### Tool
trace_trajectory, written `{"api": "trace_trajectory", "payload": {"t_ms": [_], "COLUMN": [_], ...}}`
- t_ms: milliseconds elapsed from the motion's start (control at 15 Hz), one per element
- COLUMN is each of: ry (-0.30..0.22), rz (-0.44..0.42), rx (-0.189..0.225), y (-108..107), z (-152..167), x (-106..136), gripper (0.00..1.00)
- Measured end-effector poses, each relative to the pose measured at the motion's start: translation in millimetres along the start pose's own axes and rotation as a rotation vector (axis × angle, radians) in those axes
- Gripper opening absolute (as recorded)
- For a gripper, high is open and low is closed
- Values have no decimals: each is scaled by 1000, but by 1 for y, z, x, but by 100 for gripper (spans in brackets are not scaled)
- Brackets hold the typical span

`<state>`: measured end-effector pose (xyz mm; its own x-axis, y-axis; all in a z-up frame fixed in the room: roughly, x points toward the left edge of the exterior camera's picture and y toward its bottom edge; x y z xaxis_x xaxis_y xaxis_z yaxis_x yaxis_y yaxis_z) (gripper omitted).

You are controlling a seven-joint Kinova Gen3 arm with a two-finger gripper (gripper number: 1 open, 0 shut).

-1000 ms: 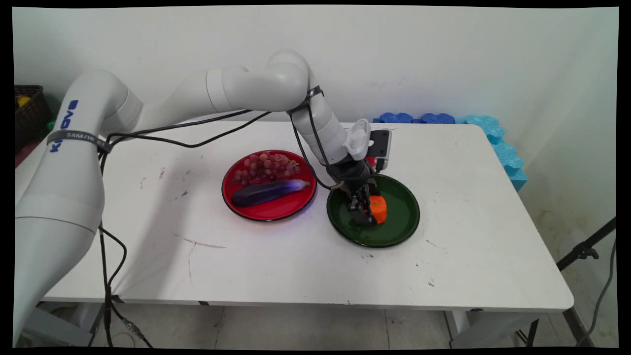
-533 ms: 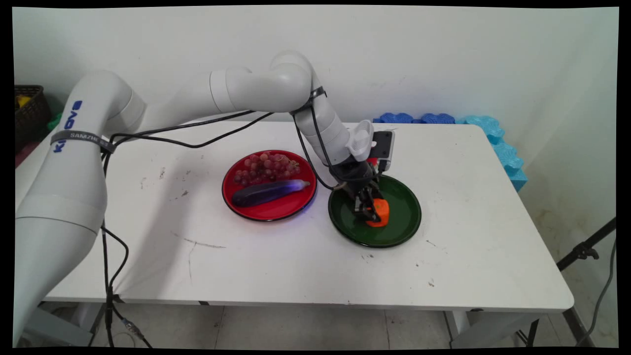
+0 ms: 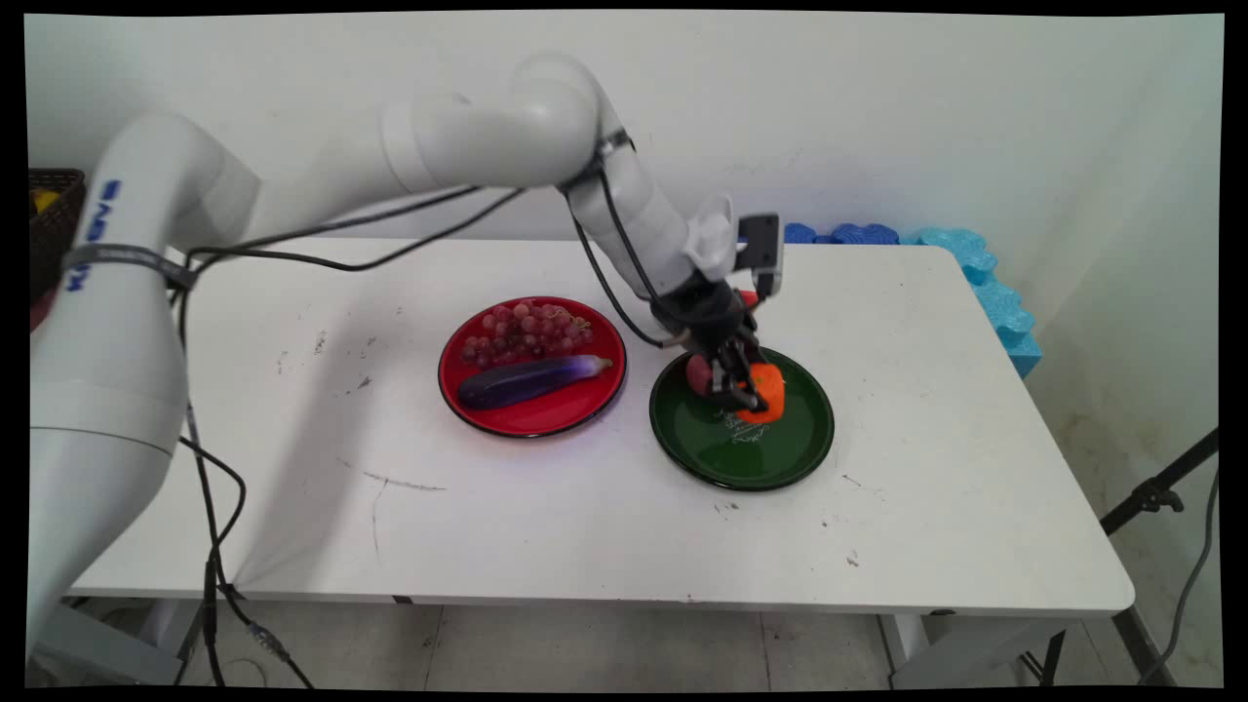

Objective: Place the picked object on the table

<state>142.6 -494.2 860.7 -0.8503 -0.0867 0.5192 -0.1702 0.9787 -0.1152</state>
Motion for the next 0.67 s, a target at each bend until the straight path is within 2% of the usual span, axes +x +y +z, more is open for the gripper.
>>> {"api": "trace_trajectory", "payload": {"t_ms": [333, 533, 667], "ry": [35, 42, 38], "rz": [-15, -21, -21], "rx": [21, 20, 17], "y": [22, 37, 50], "z": [-57, -87, -109], "x": [0, -14, -33], "gripper": [0, 0, 0]}}
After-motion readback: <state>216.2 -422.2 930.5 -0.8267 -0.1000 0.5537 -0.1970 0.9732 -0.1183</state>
